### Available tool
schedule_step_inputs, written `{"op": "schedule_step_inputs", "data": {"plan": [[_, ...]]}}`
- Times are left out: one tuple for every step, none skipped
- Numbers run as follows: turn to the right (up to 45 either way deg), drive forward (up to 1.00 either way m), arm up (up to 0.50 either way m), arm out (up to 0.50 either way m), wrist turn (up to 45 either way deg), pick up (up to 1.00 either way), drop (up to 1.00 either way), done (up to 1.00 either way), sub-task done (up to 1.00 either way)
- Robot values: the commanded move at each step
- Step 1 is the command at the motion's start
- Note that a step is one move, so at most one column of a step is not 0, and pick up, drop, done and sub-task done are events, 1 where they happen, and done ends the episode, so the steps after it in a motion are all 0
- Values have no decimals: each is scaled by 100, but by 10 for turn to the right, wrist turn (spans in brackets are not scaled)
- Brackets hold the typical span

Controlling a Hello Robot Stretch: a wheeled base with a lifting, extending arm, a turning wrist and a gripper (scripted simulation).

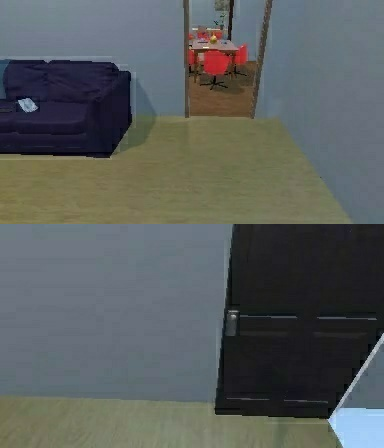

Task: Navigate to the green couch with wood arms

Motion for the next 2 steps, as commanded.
{"op": "schedule_step_inputs", "data": {"plan": [[-450,0,0,0,0,0,0,0,0],[-30,0,0,0,0,0,0,0,0]]}}
